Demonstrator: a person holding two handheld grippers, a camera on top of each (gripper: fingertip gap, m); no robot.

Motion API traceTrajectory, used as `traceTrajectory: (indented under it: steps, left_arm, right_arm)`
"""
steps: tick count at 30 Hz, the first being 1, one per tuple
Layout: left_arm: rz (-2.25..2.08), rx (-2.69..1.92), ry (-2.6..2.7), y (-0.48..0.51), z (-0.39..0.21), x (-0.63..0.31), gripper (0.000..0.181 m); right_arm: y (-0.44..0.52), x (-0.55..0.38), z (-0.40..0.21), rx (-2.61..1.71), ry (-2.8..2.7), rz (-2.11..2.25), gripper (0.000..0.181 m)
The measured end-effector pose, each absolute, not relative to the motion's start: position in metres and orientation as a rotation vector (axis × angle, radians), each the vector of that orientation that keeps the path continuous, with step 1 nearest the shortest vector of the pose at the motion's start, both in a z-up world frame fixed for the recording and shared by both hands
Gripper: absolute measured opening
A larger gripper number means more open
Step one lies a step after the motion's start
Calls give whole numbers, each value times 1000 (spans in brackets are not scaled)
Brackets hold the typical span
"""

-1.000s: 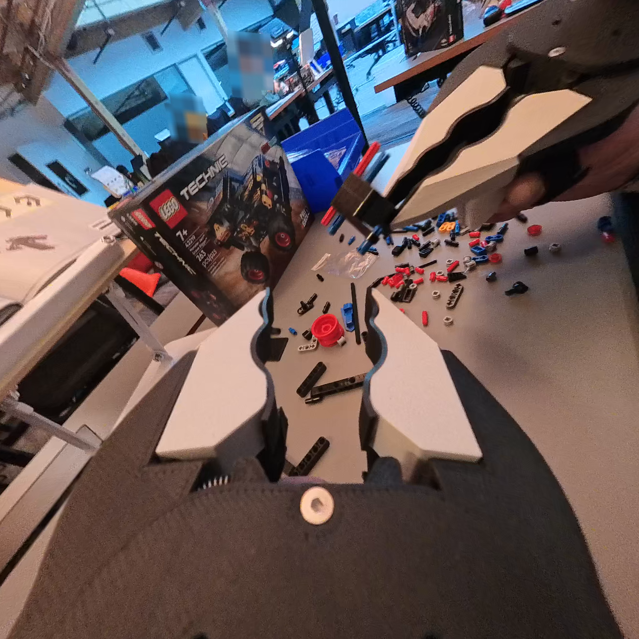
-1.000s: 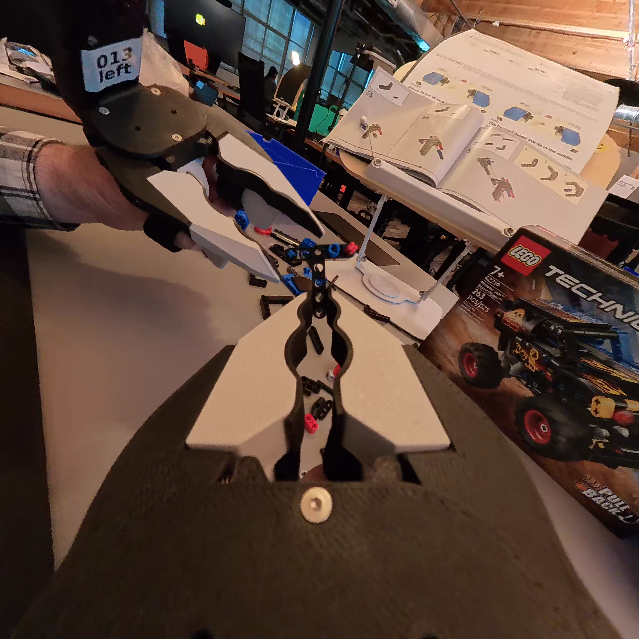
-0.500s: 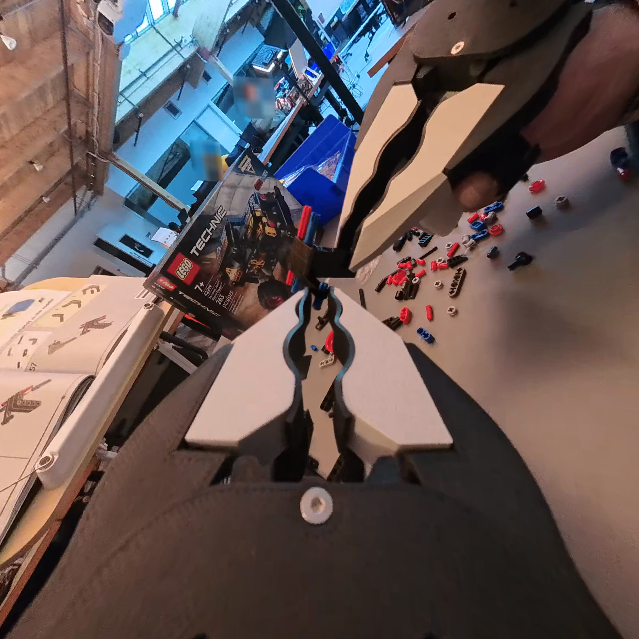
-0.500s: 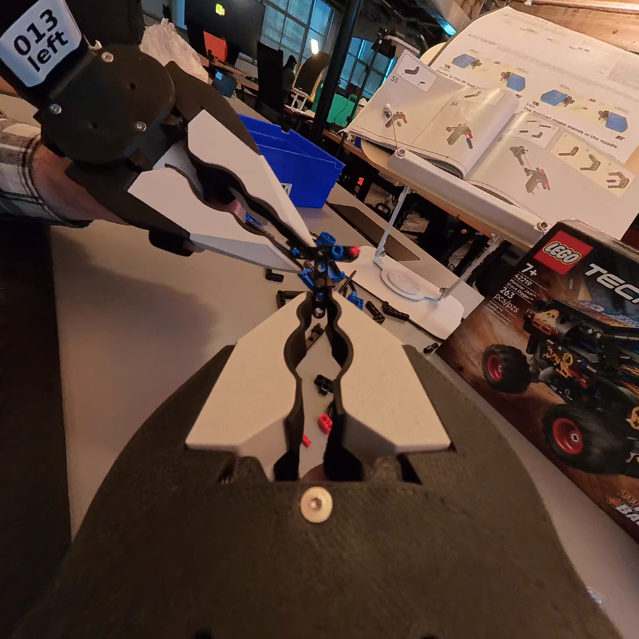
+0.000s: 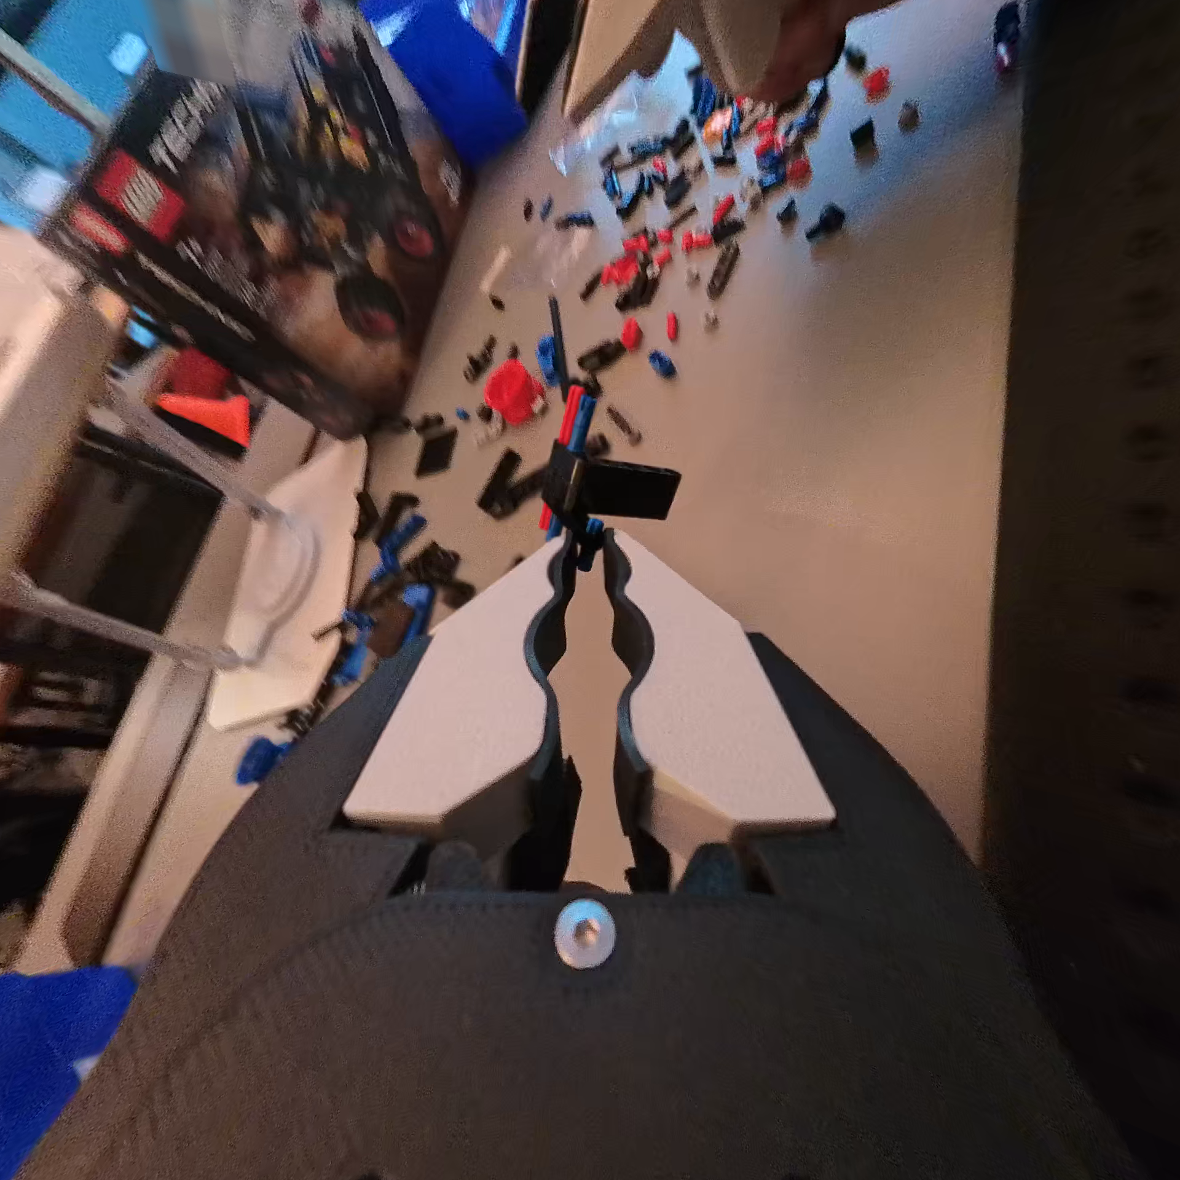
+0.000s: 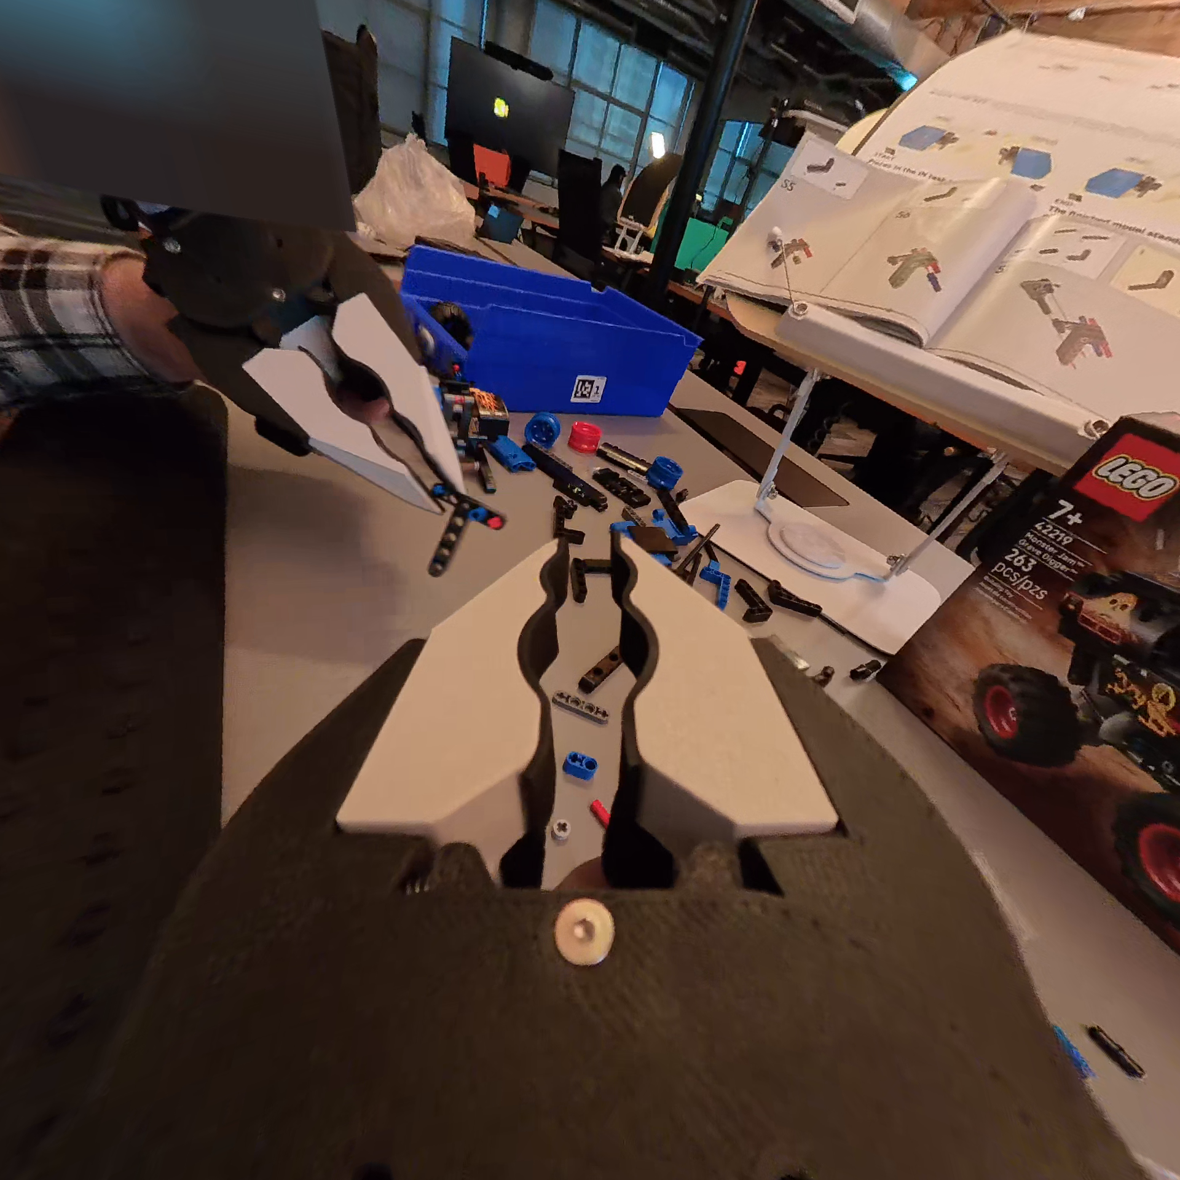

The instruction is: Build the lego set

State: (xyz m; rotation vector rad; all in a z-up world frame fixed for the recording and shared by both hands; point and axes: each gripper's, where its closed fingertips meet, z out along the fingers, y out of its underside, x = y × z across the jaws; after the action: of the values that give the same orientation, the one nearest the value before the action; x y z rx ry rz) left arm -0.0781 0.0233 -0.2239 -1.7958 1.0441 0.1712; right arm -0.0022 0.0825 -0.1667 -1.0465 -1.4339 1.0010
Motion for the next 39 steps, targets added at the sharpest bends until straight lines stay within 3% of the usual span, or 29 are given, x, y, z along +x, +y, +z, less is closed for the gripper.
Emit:
traceTrajectory:
  steps: [10,13,18,32,39]
  left_arm:
    - [-33,-2153,991,-17,-287,-114,6]
    - [-27,-2156,964,-17,-286,-122,9]
    - [34,-2089,908,-11,-277,-128,36]
    - [114,-1860,830,6,-237,-122,35]
    - [111,-1826,762,10,-225,-131,33]
  right_arm:
    - [89,-11,-191,-1126,-1501,952,9]
    - [94,-9,-190,-1141,-1477,958,9]
    - [98,-7,-185,-1137,-1442,968,9]
    - [125,-50,-165,-1215,-1612,741,17]
    - [109,-153,-188,-1131,-1920,713,14]
